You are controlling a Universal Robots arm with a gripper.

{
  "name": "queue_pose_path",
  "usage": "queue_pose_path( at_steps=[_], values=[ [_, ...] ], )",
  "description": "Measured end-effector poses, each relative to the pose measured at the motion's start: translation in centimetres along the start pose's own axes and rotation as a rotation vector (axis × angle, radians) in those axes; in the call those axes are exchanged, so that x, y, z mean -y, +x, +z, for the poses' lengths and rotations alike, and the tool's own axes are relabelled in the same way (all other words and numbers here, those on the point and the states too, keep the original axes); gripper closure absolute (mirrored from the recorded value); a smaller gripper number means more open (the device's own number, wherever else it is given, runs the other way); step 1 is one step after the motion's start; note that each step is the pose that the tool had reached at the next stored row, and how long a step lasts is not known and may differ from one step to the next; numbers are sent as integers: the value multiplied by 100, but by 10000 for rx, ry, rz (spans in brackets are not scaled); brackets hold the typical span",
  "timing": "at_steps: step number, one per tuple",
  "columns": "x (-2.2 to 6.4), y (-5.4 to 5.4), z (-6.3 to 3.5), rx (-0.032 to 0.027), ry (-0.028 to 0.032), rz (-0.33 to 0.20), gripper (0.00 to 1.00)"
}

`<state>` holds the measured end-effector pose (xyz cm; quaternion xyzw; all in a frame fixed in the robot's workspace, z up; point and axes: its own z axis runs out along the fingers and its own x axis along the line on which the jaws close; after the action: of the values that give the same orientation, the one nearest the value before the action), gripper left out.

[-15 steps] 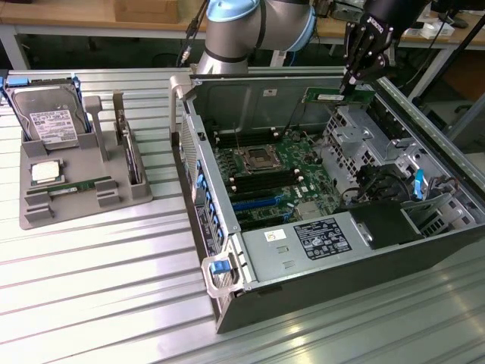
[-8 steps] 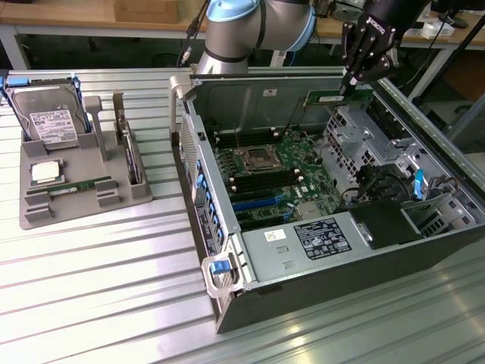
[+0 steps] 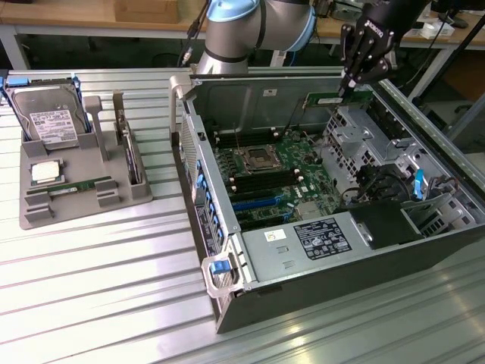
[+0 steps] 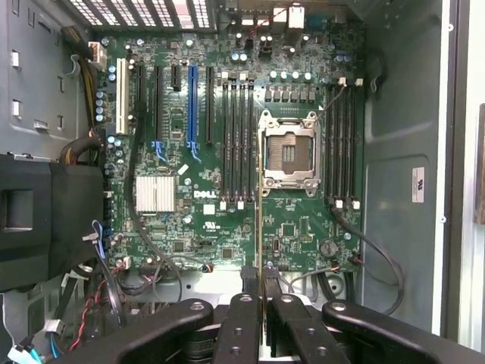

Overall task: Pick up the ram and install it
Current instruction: 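Insert the ram into the slot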

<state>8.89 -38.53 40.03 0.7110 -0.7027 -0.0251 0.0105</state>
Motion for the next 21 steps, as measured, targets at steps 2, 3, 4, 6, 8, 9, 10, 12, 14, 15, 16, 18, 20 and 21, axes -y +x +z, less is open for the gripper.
queue_pose_path(
  at_steps=[2, 3, 4, 6, 8, 9, 10, 12, 14, 15, 16, 18, 20, 21],
  values=[
    [0, 0, 9, 0, 0, -2, 87],
    [0, 1, 22, 2, 0, -5, 87],
    [1, 1, 33, 4, 0, -8, 87],
    [1, 3, 52, 7, 0, -10, 87],
    [2, 5, 64, 9, 0, -11, 87],
    [2, 5, 70, 12, 0, -11, 87],
    [2, 6, 76, 13, 0, -12, 87],
    [3, 7, 88, 17, 0, -12, 87],
    [3, 8, 93, 19, 0, -12, 87],
    [3, 9, 96, 21, 0, -12, 87],
    [4, 9, 99, 23, 0, -12, 87],
    [4, 10, 111, 32, 0, -13, 87],
    [5, 11, 125, 40, 0, -14, 87],
    [5, 11, 133, 41, 0, -14, 87]
  ],
)
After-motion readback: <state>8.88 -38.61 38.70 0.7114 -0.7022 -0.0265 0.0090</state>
